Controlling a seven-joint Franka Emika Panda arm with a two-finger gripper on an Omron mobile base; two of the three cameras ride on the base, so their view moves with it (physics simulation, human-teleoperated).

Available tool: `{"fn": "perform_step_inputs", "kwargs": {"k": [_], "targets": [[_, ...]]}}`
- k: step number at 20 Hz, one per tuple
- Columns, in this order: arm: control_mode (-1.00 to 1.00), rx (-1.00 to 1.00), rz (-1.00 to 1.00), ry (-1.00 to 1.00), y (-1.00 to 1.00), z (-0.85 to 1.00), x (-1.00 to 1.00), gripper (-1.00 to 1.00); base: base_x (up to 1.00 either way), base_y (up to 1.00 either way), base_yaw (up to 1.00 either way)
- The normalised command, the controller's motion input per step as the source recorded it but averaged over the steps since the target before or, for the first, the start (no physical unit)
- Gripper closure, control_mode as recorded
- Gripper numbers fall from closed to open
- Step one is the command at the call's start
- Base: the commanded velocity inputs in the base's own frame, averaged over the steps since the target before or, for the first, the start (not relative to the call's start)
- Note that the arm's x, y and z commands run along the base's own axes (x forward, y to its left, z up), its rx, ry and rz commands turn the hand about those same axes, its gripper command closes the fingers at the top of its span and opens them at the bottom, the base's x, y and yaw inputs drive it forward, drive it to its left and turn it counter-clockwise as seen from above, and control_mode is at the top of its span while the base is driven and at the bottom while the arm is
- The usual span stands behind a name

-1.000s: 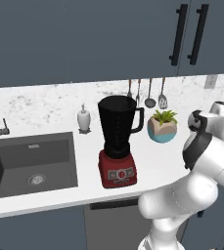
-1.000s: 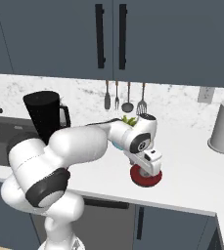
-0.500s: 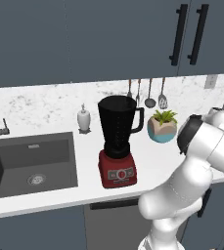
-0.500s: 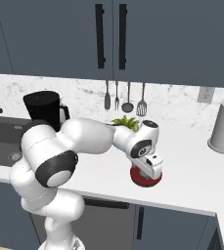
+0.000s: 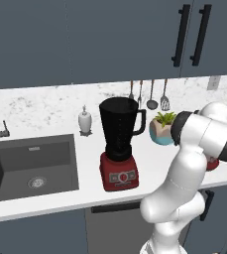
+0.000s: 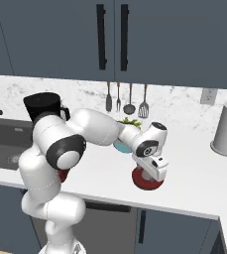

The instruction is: Close the lid blender by securely placing the lid on top.

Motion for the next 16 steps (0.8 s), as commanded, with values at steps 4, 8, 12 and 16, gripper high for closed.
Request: {"fn": "perform_step_inputs", "kwargs": {"k": [4,8,12,16], "targets": [[-1.00,0.02,0.00,0.00,-0.26,-0.23,0.33,-1.00,0.00,0.00,0.00],[-1.00,-0.01,0.00,0.00,-0.05,-0.64,0.15,-1.00,0.00,0.00,0.00],[-1.00,-0.06,0.00,0.00,0.37,-1.00,-0.07,-1.00,0.00,0.00,0.00],[-1.00,-0.06,0.00,-0.04,0.47,-0.99,-0.12,-1.00,0.00,0.00,0.00]]}}
